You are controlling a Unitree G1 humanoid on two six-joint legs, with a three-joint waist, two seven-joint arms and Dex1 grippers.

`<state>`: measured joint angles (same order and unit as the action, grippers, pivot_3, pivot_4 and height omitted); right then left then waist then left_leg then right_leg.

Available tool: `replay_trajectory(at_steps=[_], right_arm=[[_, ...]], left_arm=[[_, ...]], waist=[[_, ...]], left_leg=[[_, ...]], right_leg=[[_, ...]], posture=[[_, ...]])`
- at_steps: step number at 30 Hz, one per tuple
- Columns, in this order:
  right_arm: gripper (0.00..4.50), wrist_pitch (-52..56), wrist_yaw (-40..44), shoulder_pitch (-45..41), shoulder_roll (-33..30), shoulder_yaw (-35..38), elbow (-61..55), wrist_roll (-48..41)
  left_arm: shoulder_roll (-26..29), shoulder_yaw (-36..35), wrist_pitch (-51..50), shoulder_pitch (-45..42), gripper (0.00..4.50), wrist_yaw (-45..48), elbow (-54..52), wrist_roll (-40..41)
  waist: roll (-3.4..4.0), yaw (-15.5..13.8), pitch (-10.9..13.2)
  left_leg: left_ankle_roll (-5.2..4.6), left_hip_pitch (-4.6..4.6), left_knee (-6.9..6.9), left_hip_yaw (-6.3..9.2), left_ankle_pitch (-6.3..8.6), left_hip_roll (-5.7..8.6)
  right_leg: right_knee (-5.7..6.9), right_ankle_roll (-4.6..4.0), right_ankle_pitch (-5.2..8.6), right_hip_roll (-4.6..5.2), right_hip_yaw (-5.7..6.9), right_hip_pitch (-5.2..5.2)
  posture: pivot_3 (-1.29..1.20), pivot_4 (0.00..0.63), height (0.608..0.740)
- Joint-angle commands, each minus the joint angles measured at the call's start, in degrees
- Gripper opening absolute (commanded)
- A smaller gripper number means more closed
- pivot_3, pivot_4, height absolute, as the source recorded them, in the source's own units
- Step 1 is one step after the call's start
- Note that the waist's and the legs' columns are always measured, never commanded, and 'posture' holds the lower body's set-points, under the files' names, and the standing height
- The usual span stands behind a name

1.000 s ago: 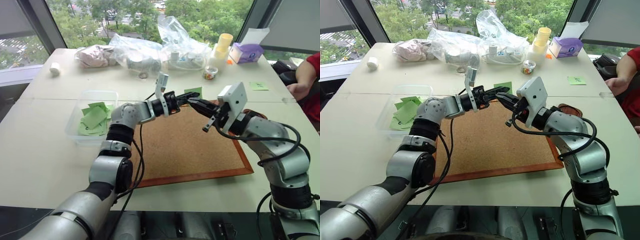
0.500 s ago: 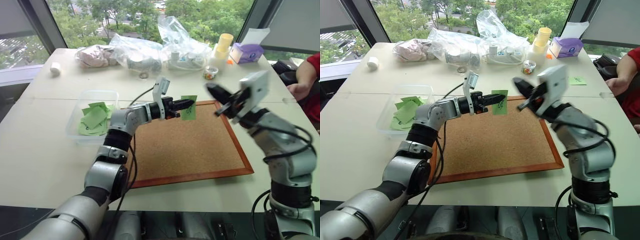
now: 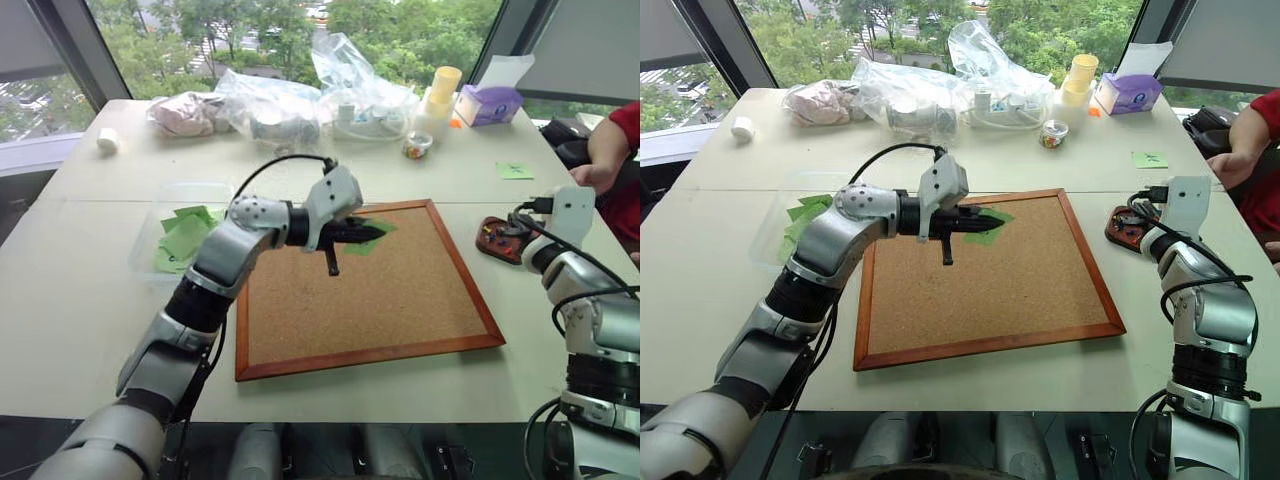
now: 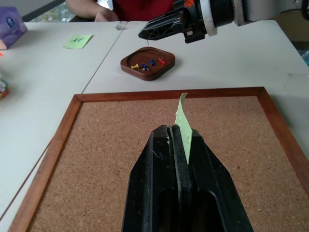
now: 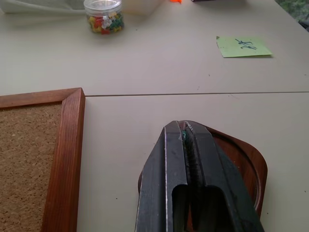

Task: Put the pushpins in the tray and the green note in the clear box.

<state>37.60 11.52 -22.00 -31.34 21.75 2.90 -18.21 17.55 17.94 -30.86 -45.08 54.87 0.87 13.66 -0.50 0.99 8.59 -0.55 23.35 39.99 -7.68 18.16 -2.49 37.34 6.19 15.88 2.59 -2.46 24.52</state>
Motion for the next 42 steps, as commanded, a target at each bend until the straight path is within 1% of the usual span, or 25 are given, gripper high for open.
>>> replay_trajectory(at_steps=[1,12,13,14,21,24,30,38,40,42], right_arm=[[0.00,-3.38,-1.02,-1.92,0.32,1.34,3.34,0.80],[0.00,-9.36,-0.93,-5.00,0.40,0.91,14.16,1.77],[0.65,-9.73,-0.86,-5.25,0.26,0.94,14.72,1.79],[0.92,-10.04,-0.87,-5.56,0.16,1.06,15.19,1.76],[4.47,-8.90,-1.17,-6.99,0.37,2.90,15.82,-0.41],[4.47,-8.54,-1.48,-7.13,0.37,3.46,15.51,-0.99],[4.47,-5.86,-3.30,-8.49,1.28,7.52,15.35,-5.54],[4.47,-5.72,-3.77,-8.03,0.71,7.83,14.66,-5.91],[4.47,-6.64,-1.59,-7.05,-0.29,6.15,12.03,-5.23],[4.47,-6.39,5.32,-5.99,-2.29,2.46,4.18,-6.62]], left_arm=[[-0.34,-0.52,-1.36,0.42,0.03,-1.45,-3.86,0.51],[-0.65,-1.11,-3.41,1.58,0.03,-4.18,-5.30,0.79],[-0.76,-1.14,-3.48,1.54,0.00,-4.35,-5.25,0.86],[-1.03,-1.29,-3.65,1.44,0.00,-4.77,-5.12,0.95],[-1.62,-1.32,-4.42,1.89,0.00,-5.41,-5.66,1.55],[-1.49,-1.30,-4.49,2.07,0.00,-5.23,-5.69,1.52],[-1.71,-1.30,-4.46,2.03,0.00,-5.43,-5.56,1.52],[-1.73,-1.68,-4.15,2.33,0.00,-6.00,-5.48,1.28],[-1.91,-3.66,-5.64,2.22,0.00,-7.50,-5.98,2.13],[-1.80,-7.89,-9.22,1.70,0.00,-12.75,-6.78,2.08]], waist=[[0.00,-0.02,0.00],[0.02,-0.05,-0.01],[0.02,-0.05,-0.01],[0.02,-0.05,-0.01],[0.03,-0.02,-0.01],[0.04,-0.03,-0.02],[0.05,-0.02,-0.02],[0.05,-0.01,-0.02],[0.07,-0.06,-0.02],[0.15,-0.02,0.03]], left_leg=[[0.00,0.00,0.01,0.00,0.00,-0.01],[0.01,-0.01,0.03,-0.01,-0.01,-0.06],[0.01,-0.01,0.03,-0.01,-0.01,-0.06],[0.01,-0.01,0.03,-0.01,-0.01,-0.06],[0.02,-0.02,0.03,-0.02,-0.01,-0.09],[0.02,-0.02,0.03,-0.02,-0.01,-0.10],[0.03,-0.02,0.03,-0.03,-0.02,-0.10],[0.03,-0.02,0.03,-0.03,-0.02,-0.10],[0.03,-0.02,0.03,-0.03,-0.02,-0.11],[0.03,-0.02,0.03,-0.03,-0.02,-0.10]], right_leg=[[0.00,0.00,0.00,0.00,0.00,0.00],[0.04,0.00,0.00,0.02,-0.01,0.00],[0.04,0.00,0.00,0.02,-0.01,0.00],[0.04,0.01,0.00,0.02,-0.01,0.00],[0.06,0.01,0.00,0.02,-0.01,0.00],[0.07,0.01,0.00,0.02,-0.01,0.00],[0.07,0.01,0.00,0.02,-0.01,0.00],[0.07,0.01,0.00,0.02,-0.01,0.00],[0.07,0.01,0.00,0.02,-0.01,0.00],[0.07,0.01,0.00,0.02,-0.01,0.00]], posture=[[0.00,0.150,0.731],[0.00,0.150,0.731],[0.00,0.150,0.731],[0.00,0.150,0.731],[0.00,0.150,0.731],[0.00,0.150,0.731],[0.00,0.150,0.731],[0.00,0.150,0.731],[0.00,0.150,0.731],[0.00,0.150,0.731]])
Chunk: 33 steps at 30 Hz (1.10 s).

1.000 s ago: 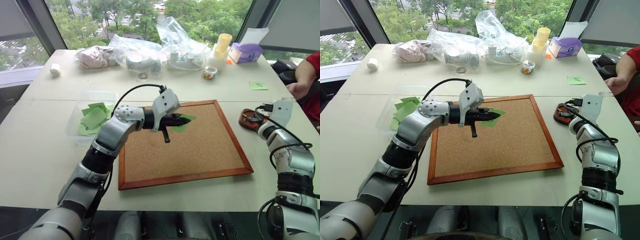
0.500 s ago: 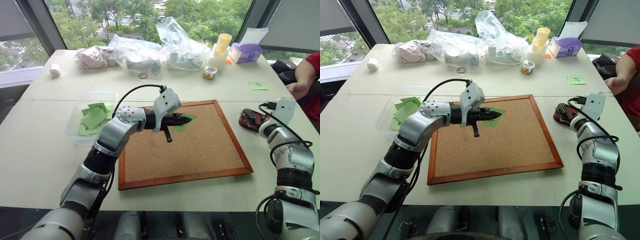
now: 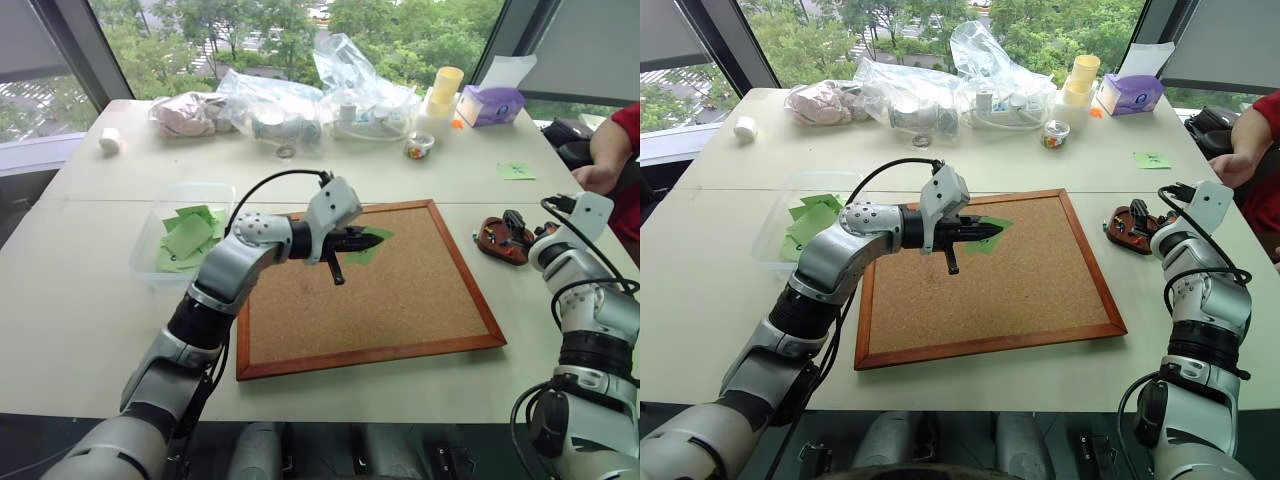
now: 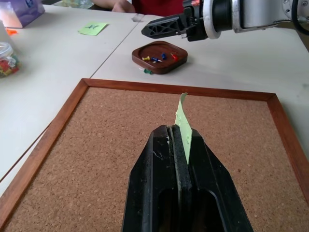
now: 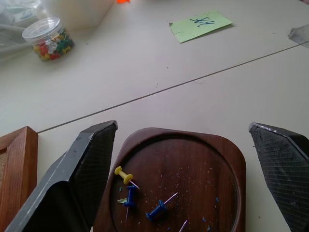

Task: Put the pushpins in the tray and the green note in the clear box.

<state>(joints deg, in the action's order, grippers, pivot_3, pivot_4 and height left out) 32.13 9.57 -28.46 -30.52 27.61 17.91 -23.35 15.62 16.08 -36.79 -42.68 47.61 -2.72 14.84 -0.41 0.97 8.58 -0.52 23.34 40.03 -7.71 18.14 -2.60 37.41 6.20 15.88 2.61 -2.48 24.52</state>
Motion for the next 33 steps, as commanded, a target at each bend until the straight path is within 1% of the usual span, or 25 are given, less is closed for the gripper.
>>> replay_trajectory(at_steps=[1,4,7,8,11,13,16,20,23,25,28,29,30,32,33], right_arm=[[4.47,-0.36,10.77,1.15,-4.04,-5.07,-14.71,-2.56],[4.47,2.58,18.48,2.96,-6.63,-8.33,-24.11,-6.37],[4.47,5.88,23.82,3.71,-8.85,-10.07,-30.32,-10.26],[4.47,7.27,25.59,3.70,-9.64,-10.56,-32.24,-11.90],[4.47,11.55,31.94,1.47,-12.77,-14.83,-37.20,-15.88],[4.47,13.42,34.62,-0.33,-13.87,-17.78,-38.86,-17.18],[4.47,14.85,37.23,-1.72,-14.26,-20.47,-40.07,-18.52],[4.47,15.08,39.97,-2.76,-13.57,-24.32,-39.63,-18.21],[4.47,15.14,41.50,-2.40,-13.60,-26.69,-39.44,-17.55],[4.47,14.64,43.32,-1.28,-14.79,-29.03,-39.72,-16.15],[4.47,14.01,43.55,-0.98,-14.19,-29.82,-38.98,-15.27],[4.50,14.05,43.68,-1.06,-13.94,-29.80,-38.83,-15.38],[4.50,14.08,43.86,-1.13,-13.80,-29.81,-38.75,-15.40],[4.50,14.15,44.17,-1.32,-13.39,-29.69,-38.62,-15.68],[4.50,14.24,44.37,-1.47,-13.16,-29.60,-38.64,-15.97]], left_arm=[[0.32,-7.93,-5.11,-0.76,0.00,-7.70,-4.10,1.09],[0.88,-12.34,-10.49,-0.93,0.00,-14.33,-7.72,0.57],[1.08,-15.28,-15.03,-1.29,0.00,-20.62,-10.57,-0.77],[1.02,-16.45,-16.74,-1.48,0.00,-23.76,-11.51,-1.95],[1.47,-20.57,-25.52,-2.17,0.00,-36.98,-14.13,-9.57],[1.34,-22.95,-30.00,-1.60,0.00,-41.32,-16.79,-11.61],[1.60,-24.65,-34.60,-0.34,0.00,-44.66,-20.20,-13.67],[0.62,-28.51,-40.46,0.44,0.00,-48.56,-23.07,-15.73],[-0.49,-30.01,-42.78,0.61,0.00,-49.36,-23.94,-15.68],[-0.24,-30.06,-42.97,1.24,0.00,-50.11,-24.64,-16.26],[-0.42,-31.08,-43.59,3.03,0.00,-51.16,-25.42,-17.08],[-0.69,-31.62,-43.78,3.75,0.68,-51.43,-25.66,-17.20],[-0.85,-31.94,-43.85,4.20,0.86,-51.61,-25.80,-17.19],[-1.24,-32.55,-43.92,4.92,1.77,-51.92,-26.01,-17.17],[-1.25,-32.72,-43.77,5.39,2.37,-51.99,-26.11,-17.18]], waist=[[0.16,0.18,0.07],[0.23,0.38,0.04],[0.22,-0.05,0.04],[0.22,-0.18,0.04],[0.19,-0.31,0.06],[0.18,-0.27,0.06],[0.11,-0.28,0.07],[0.00,-0.41,0.07],[-0.01,-0.40,0.07],[-0.04,-0.36,0.06],[-0.05,-0.31,0.07],[-0.06,-0.31,0.07],[-0.06,-0.26,0.07],[-0.06,-0.26,0.07],[-0.07,-0.28,0.07]], left_leg=[[0.00,0.01,0.00,0.01,0.00,0.00],[0.01,-0.02,-0.01,0.03,0.00,-0.08],[0.04,-0.03,0.00,0.08,-0.02,-0.11],[0.04,-0.02,0.00,0.08,-0.02,-0.10],[0.01,0.00,0.02,0.10,-0.01,-0.01],[0.01,0.00,0.02,0.13,0.00,-0.01],[0.01,0.00,0.01,0.16,-0.01,-0.04],[0.00,0.02,0.02,0.16,0.00,0.00],[0.01,0.02,0.02,0.17,0.00,0.00],[0.01,0.02,0.02,0.17,0.00,0.00],[0.01,0.02,0.02,0.17,0.00,-0.01],[0.01,0.02,0.02,0.16,0.00,-0.01],[0.01,0.01,0.01,0.16,0.00,-0.01],[0.02,0.00,0.01,0.15,-0.01,-0.03],[0.02,0.00,0.01,0.16,-0.01,-0.04]], right_leg=[[0.00,0.00,0.00,0.00,0.00,0.00],[0.06,0.01,0.00,-0.07,-0.03,0.03],[0.07,0.01,0.00,-0.08,0.01,0.00],[0.07,0.01,0.00,-0.07,0.02,0.00],[0.06,0.03,-0.01,0.00,0.01,-0.02],[0.06,0.03,-0.01,-0.01,0.02,-0.02],[0.06,0.02,-0.01,-0.02,0.05,-0.02],[0.06,0.02,-0.01,0.04,0.06,-0.02],[0.06,0.02,-0.01,0.05,0.07,-0.02],[0.06,0.02,-0.01,0.05,0.08,-0.02],[0.06,0.02,-0.01,0.05,0.08,-0.02],[0.06,0.02,-0.01,0.06,0.08,-0.02],[0.06,0.02,-0.01,0.06,0.08,-0.02],[0.07,0.02,-0.01,0.05,0.08,-0.02],[0.07,0.02,-0.02,0.05,0.10,-0.02]], posture=[[0.00,0.150,0.731],[0.00,0.150,0.731],[0.00,0.150,0.731],[0.00,0.150,0.731],[0.00,0.150,0.731],[0.00,0.150,0.731],[0.00,0.150,0.731],[0.00,0.150,0.731],[0.00,0.150,0.731],[0.00,0.150,0.731],[0.00,0.150,0.731],[0.00,0.150,0.731],[0.00,0.150,0.731],[0.00,0.150,0.731],[0.00,0.150,0.731]])
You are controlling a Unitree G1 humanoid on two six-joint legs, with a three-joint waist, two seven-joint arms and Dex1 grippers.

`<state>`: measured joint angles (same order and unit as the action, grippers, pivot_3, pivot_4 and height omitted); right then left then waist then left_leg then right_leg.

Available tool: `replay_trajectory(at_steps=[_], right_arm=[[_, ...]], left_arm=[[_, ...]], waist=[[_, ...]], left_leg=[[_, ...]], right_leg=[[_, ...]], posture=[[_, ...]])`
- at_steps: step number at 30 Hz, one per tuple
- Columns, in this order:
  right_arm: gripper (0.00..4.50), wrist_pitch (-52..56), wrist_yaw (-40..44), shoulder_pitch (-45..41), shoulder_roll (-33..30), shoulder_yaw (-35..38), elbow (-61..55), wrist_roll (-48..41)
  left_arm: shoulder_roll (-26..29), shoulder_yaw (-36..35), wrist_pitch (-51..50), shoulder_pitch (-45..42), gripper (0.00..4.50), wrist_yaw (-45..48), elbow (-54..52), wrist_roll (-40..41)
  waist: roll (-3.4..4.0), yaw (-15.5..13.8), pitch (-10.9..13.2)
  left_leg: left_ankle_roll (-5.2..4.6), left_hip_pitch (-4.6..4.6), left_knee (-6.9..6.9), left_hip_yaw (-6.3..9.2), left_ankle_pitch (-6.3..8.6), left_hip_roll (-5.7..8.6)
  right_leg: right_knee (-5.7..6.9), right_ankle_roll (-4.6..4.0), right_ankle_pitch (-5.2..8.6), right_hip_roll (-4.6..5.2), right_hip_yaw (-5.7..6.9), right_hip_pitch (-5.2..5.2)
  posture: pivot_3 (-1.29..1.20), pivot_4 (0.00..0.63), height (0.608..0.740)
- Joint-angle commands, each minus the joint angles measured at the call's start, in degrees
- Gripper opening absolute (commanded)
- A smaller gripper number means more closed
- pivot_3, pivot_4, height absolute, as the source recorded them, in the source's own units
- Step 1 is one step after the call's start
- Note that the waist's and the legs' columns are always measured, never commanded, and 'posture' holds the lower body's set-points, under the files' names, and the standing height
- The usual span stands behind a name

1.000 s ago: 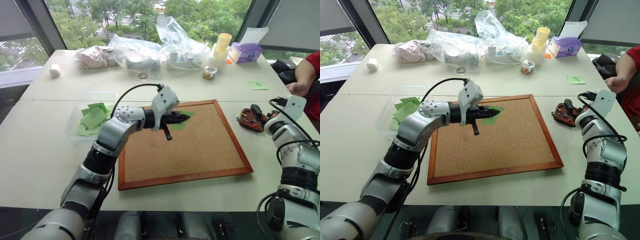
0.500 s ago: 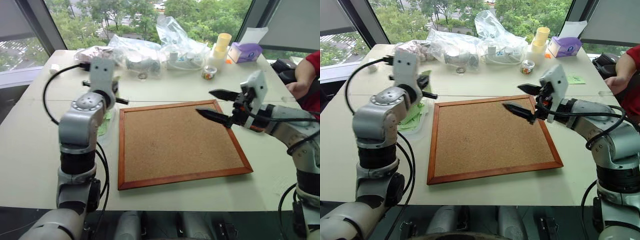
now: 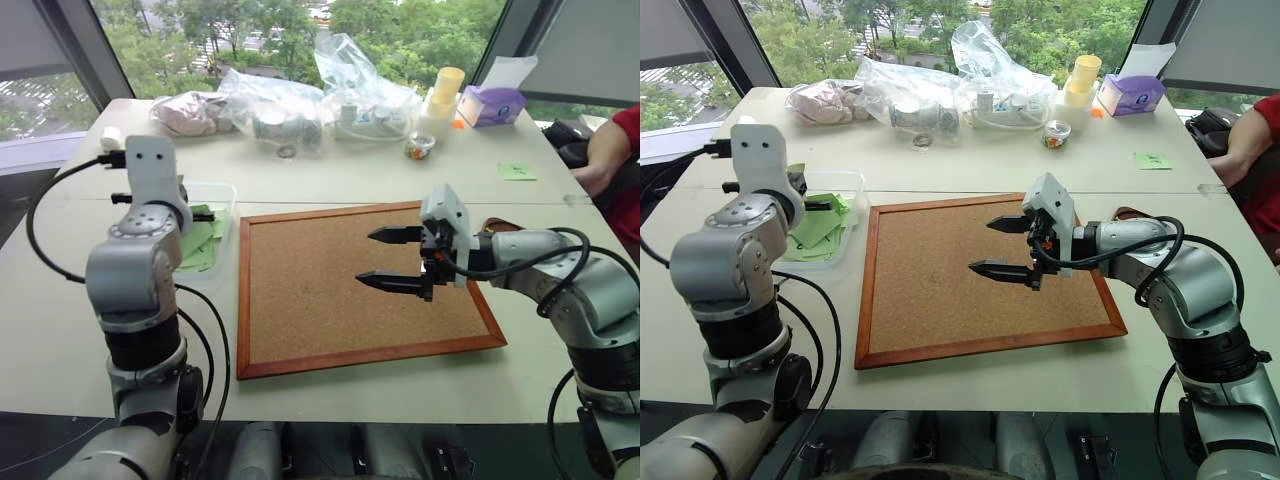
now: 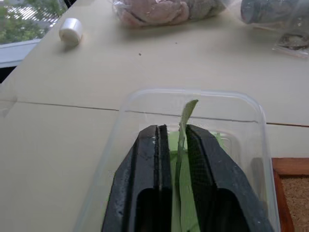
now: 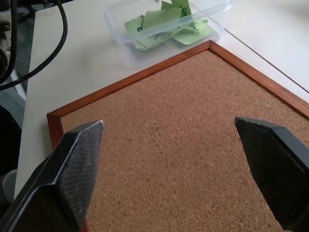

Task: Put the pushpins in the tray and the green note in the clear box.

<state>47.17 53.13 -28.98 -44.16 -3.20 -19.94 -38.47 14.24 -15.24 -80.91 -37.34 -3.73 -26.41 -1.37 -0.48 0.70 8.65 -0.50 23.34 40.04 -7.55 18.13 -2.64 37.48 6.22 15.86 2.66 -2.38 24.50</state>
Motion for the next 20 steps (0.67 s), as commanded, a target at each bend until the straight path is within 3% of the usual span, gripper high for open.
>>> replay_trajectory(at_steps=[1,4,5,14,20], right_arm=[[4.50,-0.70,0.91,-1.10,0.65,1.29,-0.80,-0.99],[4.50,-0.75,1.15,-1.22,0.76,1.25,-0.63,-0.67],[4.50,-0.83,1.22,-1.16,0.73,1.22,-0.59,-0.49],[4.50,0.28,-1.48,-1.63,1.56,6.53,2.44,-2.39],[4.50,1.89,-6.23,2.68,1.75,13.54,2.41,-4.00]], left_arm=[[0.05,-1.62,0.41,0.29,2.81,-0.80,-2.51,-1.02],[0.54,-1.35,0.31,-0.05,4.28,-0.40,-2.65,-0.77],[1.06,-0.93,0.35,-0.56,4.45,-0.14,-2.79,-0.70],[3.40,-2.86,7.58,-5.35,4.45,5.66,-4.57,4.03],[7.83,-2.17,10.49,-0.86,4.45,23.60,-8.84,18.05]], waist=[[-0.01,-0.02,0.00],[-0.04,-0.10,-0.01],[-0.05,-0.11,-0.02],[-0.12,-0.05,0.00],[-0.13,-0.02,0.00]], left_leg=[[0.00,0.00,0.00,0.00,0.00,0.00],[0.00,0.01,0.00,-0.01,0.00,0.03],[0.00,0.01,0.00,-0.01,0.00,0.03],[0.00,0.01,0.00,-0.01,0.00,0.02],[0.01,0.00,-0.01,-0.04,0.00,0.00]], right_leg=[[0.00,0.00,0.00,0.00,0.00,0.00],[0.00,0.00,0.00,0.03,0.00,0.00],[0.00,0.00,0.00,0.04,0.00,0.00],[0.00,-0.01,0.00,0.04,0.01,0.00],[-0.01,-0.01,0.00,0.04,0.01,0.00]], posture=[[0.00,0.150,0.731],[0.00,0.150,0.731],[0.00,0.150,0.731],[0.00,0.150,0.731],[0.00,0.150,0.731]])
